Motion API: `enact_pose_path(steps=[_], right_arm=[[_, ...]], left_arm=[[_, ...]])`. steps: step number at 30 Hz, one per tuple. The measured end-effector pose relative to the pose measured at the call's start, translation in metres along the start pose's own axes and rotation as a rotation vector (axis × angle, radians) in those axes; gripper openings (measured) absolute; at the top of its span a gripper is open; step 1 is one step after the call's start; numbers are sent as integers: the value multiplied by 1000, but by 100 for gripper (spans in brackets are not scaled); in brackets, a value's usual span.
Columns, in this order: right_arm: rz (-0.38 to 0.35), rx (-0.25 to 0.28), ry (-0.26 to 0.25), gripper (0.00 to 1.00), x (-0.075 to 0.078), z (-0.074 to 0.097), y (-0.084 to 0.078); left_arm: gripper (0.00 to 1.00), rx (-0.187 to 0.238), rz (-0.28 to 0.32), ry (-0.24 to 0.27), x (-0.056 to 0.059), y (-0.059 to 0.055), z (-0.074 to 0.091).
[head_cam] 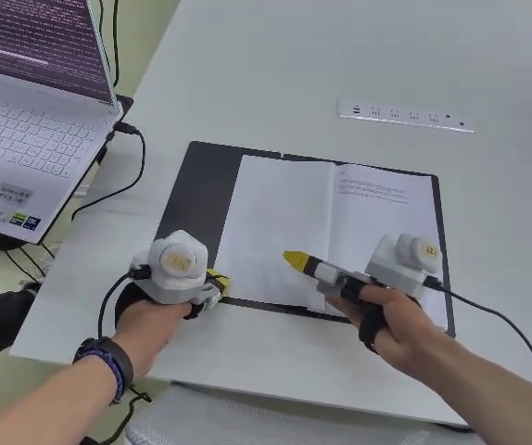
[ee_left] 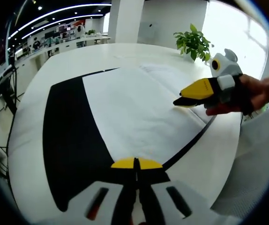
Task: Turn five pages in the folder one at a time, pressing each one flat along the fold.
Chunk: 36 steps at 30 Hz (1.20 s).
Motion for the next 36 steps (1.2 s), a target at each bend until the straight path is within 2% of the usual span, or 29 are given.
enact_pose_path(steps=[8,15,19,26,29,36], right_arm=[[26,5,-8,25,6,8,14],[66,20,-23,22,16,16,30],[74,28,-34,20,25,16,41],[117,50,-40,11,30,8,64],[70,76,-51,7,35,2,75],[89,79,-69,1,42,-12,88]], left_arm=[[0,-4,3,9,-1,1,-1],[0,-5,-9,8,-1,0,-2],[0,-11,6,3,-2,1,-3],[0,-24,0,7,-1,0,-3],[0,-24,12,7,-2,0,-2],[0,-27,16,15,-1,0,-2]])
Point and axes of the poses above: the centre of the closed fingertips' face, and the gripper's own axes: z roughly backward along the fingers, x roughly to its right, y roughly out of its top, the point moved 1 cm from there along z, roughly backward along the fingers, and after that the axes turned 1 degree about -y, right-handed, at the moved point
